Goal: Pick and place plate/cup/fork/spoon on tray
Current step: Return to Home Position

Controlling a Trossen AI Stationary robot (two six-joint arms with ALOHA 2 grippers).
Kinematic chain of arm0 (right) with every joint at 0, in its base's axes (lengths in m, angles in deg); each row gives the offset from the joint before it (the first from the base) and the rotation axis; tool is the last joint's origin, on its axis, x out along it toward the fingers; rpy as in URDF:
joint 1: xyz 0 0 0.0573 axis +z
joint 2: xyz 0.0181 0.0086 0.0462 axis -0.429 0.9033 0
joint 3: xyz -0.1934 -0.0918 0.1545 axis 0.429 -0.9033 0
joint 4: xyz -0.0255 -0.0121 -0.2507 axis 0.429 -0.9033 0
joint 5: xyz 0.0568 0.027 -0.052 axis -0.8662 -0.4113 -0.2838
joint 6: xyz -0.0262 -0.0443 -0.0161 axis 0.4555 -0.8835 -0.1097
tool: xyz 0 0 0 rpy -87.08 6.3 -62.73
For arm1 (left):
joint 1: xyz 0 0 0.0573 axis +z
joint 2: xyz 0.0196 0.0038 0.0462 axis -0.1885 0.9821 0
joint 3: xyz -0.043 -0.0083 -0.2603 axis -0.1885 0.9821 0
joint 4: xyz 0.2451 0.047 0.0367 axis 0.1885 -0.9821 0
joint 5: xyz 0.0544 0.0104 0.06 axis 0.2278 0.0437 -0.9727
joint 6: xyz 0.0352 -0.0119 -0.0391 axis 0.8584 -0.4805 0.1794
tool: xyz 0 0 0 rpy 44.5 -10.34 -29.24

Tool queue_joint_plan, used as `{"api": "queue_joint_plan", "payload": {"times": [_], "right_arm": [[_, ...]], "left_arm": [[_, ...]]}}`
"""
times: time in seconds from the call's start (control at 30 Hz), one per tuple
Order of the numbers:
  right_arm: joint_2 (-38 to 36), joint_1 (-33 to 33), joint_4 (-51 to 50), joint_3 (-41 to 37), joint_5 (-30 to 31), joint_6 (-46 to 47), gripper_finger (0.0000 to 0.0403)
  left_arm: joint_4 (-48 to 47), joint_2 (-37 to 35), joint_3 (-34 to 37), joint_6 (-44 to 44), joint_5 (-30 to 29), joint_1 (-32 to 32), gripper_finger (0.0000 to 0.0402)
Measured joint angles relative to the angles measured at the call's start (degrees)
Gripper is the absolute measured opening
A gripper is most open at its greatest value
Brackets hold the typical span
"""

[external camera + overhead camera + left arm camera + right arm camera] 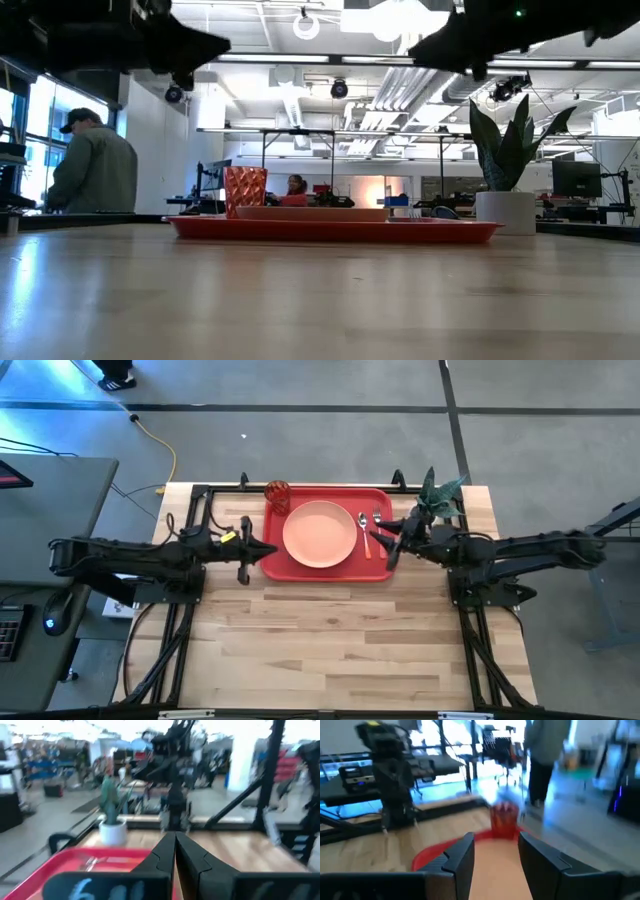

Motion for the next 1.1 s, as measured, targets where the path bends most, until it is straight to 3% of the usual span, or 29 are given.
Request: {"api": "queue_joint_plan", "payload": {"times": [0.17,0.37,0.5,0.6,0.8,0.93,1.1], "right_arm": [[-1.8,1.72,-2.9,-1.75,-4.65,3.61,0.0124],[-1.78,4.22,-1.84,-3.26,-5.85,2.75,0.0069],[-1.99,5.59,-1.33,-3.26,-15.94,-3.0,0.0018],[-3.45,6.3,-1.17,-3.26,-23.04,-6.03,0.0005],[-8.98,6.38,-7.36,-3.26,-23.31,-5.73,0.001],[-13.96,6.38,-15.8,-3.26,-23.67,-7.36,0.0002],[-18.78,6.38,-17.81,-3.26,-23.7,-7.16,0.0002]], "left_arm": [[-10.44,-2.62,0.04,-0.24,-4.2,0.39,0.0003],[-10.52,-2.38,0.04,-4.15,-3.59,0.34,0.0003],[-9.07,-4.65,0.04,-3.34,-3.54,0.35,0.0003],[-9.21,-5.9,0.04,-1.85,-3.52,0.34,0.0003],[-11.47,-7.6,0.47,-1.16,-3.46,0.31,0.0003],[-6.74,-7.64,4.09,-1.42,-3.46,0.3,0.0003],[-0.89,-7.65,7.86,-2.73,-3.49,0.3,0.0003]]}}
